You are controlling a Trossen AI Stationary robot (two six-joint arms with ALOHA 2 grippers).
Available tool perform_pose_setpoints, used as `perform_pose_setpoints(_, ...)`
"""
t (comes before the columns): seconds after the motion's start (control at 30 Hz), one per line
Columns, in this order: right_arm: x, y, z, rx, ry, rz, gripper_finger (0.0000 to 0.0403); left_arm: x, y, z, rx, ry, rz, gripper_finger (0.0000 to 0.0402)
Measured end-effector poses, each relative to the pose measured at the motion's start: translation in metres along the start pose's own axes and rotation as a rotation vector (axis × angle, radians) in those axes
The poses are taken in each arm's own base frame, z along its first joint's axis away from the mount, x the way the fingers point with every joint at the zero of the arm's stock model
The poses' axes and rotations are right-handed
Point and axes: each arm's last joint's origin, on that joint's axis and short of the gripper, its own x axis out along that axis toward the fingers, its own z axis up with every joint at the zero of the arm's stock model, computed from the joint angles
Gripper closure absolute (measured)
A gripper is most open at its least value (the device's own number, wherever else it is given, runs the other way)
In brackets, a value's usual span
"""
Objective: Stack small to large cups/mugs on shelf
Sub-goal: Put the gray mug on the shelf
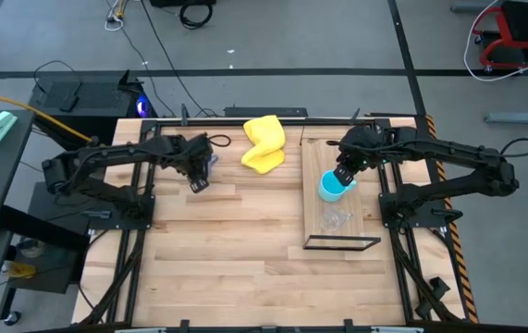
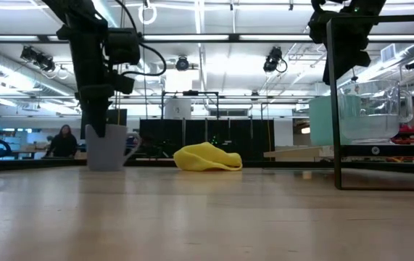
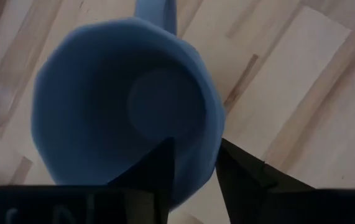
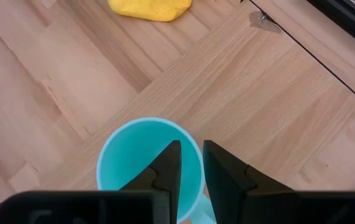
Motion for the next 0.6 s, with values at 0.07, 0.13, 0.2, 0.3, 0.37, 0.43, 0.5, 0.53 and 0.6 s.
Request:
perform_pose_setpoints(0.07,0.0000,0.0000,0.0000,-0.006,0.000,0.000,0.0328,0.0001,0.0004,0.0004,0.008,-0.003,0.002,0.0294)
perform_pose_setpoints(0.13,0.0000,0.0000,0.0000,-0.015,0.000,0.000,0.0328,0.0000,0.0004,0.0013,0.011,-0.014,0.003,0.0311)
perform_pose_setpoints(0.2,0.0001,0.0000,0.0000,-0.015,0.000,0.000,0.0328,-0.0003,0.0003,0.0019,0.010,-0.021,0.002,0.0333)
perform_pose_setpoints(0.3,0.0001,-0.0002,0.0001,-0.002,-0.003,-0.007,0.0328,-0.0005,0.0003,0.0027,0.006,-0.031,0.001,0.0369)
perform_pose_setpoints(0.37,0.0000,-0.0004,0.0002,0.001,-0.007,-0.014,0.0328,-0.0006,0.0003,0.0034,0.001,-0.038,0.000,0.0381)
perform_pose_setpoints(0.43,-0.0005,-0.0006,0.0001,-0.004,-0.010,-0.015,0.0328,-0.0006,0.0003,0.0034,0.002,-0.038,0.001,0.0381)
perform_pose_setpoints(0.5,-0.0024,-0.0011,-0.0006,-0.011,-0.018,-0.011,0.0328,-0.0006,0.0003,0.0034,0.002,-0.038,0.001,0.0378)
perform_pose_setpoints(0.53,-0.0040,-0.0013,-0.0012,-0.013,-0.024,-0.007,0.0328,-0.0008,-0.0003,0.0033,0.005,-0.038,0.001,0.0375)
perform_pose_setpoints(0.6,-0.0089,-0.0009,-0.0025,-0.017,-0.052,0.011,0.0328,-0.0039,-0.0019,0.0047,0.014,-0.037,-0.002,0.0375)
